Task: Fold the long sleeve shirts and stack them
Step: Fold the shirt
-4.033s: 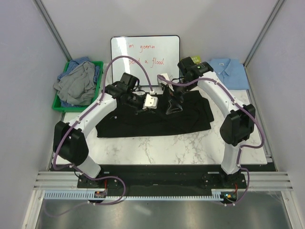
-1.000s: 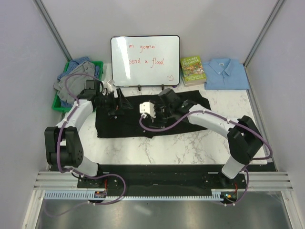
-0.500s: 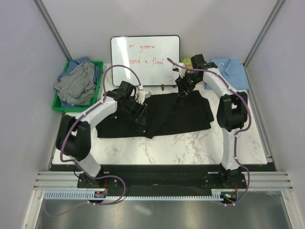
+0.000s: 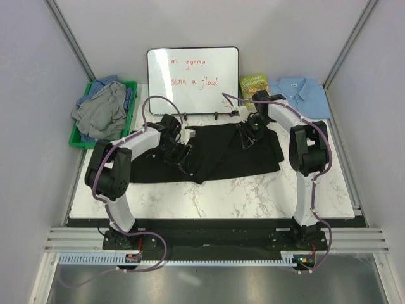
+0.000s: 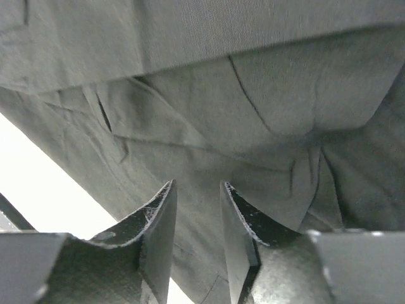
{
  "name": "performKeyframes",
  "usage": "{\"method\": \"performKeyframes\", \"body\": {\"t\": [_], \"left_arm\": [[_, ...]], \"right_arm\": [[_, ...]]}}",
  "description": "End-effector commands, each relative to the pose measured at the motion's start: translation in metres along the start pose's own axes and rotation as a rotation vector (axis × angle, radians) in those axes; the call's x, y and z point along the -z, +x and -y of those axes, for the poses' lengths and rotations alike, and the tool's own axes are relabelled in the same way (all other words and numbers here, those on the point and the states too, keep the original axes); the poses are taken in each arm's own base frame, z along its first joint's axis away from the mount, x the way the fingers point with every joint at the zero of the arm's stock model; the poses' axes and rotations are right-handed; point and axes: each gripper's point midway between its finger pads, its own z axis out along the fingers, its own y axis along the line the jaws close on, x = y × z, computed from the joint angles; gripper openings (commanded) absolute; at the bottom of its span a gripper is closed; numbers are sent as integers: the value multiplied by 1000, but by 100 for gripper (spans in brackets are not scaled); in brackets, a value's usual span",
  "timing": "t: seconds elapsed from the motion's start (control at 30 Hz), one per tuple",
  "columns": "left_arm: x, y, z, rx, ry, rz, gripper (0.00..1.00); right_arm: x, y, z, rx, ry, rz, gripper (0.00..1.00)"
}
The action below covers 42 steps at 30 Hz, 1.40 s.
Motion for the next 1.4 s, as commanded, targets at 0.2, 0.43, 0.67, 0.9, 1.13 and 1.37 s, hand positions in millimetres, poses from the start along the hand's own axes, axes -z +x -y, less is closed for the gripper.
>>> {"method": "performKeyframes", "body": {"t": [0.2, 0.43, 0.67, 0.9, 1.13, 1.37], "left_arm": [[-6, -1, -6, 61, 5, -18, 56], [-11, 6, 13, 59, 116, -34, 46], [-10, -1, 15, 54, 133, -32, 12], [15, -2, 17, -34, 99, -13, 2], [57, 23, -9, -182, -3, -81, 2], [91, 0, -94, -285, -224, -111, 2]], "right_arm": [[-3, 13, 8, -46, 50, -32, 38], [-9, 20, 20, -123, 73, -46, 36], [-15, 29, 21, -163, 81, -59, 34], [-14, 32, 24, -182, 101, -58, 33], [-14, 37, 34, -206, 147, -62, 30], [-12, 36, 29, -195, 132, -51, 29]]}}
